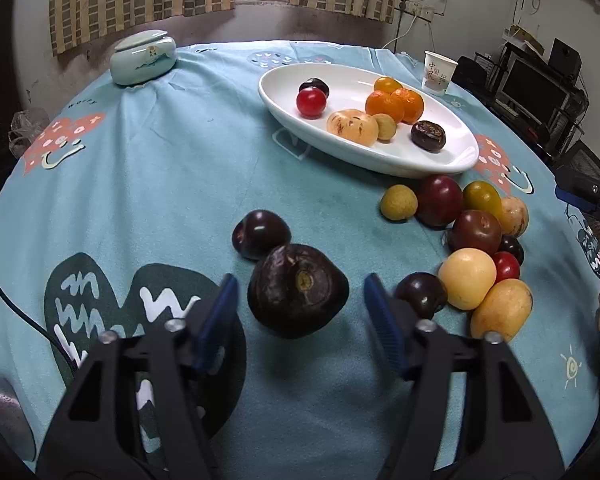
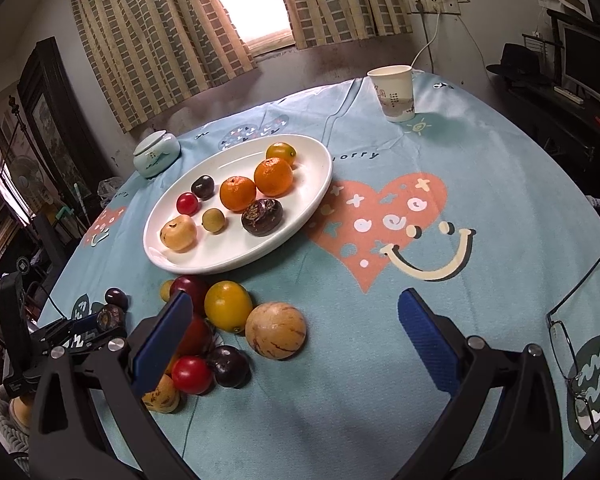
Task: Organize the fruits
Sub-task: 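Grasp the large dark purple fruit with the left tool while the right grasps a speckled round fruit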
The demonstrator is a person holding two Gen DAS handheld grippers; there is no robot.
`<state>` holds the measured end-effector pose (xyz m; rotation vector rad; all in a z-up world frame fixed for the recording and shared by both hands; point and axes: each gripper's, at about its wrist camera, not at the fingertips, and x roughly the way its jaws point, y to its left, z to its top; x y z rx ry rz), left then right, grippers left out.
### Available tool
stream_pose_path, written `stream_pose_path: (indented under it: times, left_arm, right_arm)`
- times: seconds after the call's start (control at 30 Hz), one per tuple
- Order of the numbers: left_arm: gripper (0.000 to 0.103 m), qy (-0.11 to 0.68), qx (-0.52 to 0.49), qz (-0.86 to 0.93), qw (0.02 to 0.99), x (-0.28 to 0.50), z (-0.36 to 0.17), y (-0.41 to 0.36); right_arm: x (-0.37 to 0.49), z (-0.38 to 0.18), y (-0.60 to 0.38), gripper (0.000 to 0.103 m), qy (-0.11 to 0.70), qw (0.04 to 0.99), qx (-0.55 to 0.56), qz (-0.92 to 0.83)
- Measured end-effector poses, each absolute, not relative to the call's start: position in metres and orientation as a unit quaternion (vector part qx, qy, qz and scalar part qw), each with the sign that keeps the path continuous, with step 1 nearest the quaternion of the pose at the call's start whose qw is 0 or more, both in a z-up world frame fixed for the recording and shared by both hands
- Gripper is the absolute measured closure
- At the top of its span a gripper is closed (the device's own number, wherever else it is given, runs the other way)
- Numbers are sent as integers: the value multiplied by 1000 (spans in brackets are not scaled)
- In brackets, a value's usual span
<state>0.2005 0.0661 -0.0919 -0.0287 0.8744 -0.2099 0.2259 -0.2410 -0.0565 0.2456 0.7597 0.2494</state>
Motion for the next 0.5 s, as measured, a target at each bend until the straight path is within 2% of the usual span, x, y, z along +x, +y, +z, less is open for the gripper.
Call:
stream_pose_path:
  times: [0.03, 0.1, 0.13, 0.2, 0.33, 0.4, 0.43, 0.5]
  left_arm:
    - [54, 425, -25, -105, 899, 202, -93, 69]
    - [54, 426, -31, -106, 898, 202, -94, 71]
    - [52, 425, -25, -102, 899, 202, -94, 70]
    - [41, 423, -6, -80, 903, 203, -94, 66]
    - [39, 418, 4, -70, 906, 203, -92, 64]
    - [46, 416, 3, -72, 907, 203, -91, 65]
    - [55, 416, 2, -81, 906, 203, -91, 64]
    - [55, 415, 4, -81, 906, 202, -91, 63]
  right_arm:
    - [225, -56, -240, 1, 369, 914, 119, 121]
    - [225, -57, -240, 1, 369, 914, 118, 121]
    - [225, -57, -240, 1, 370, 914, 118, 121]
    - [225, -57, -239, 1, 370, 914, 116, 121]
    - [224, -59, -235, 1, 372, 914, 107, 124]
    - [224, -59, -231, 1, 373, 914, 100, 129]
    - [224, -61, -229, 1, 374, 913, 94, 130]
    - [225, -64, -224, 1, 380, 911, 83, 134]
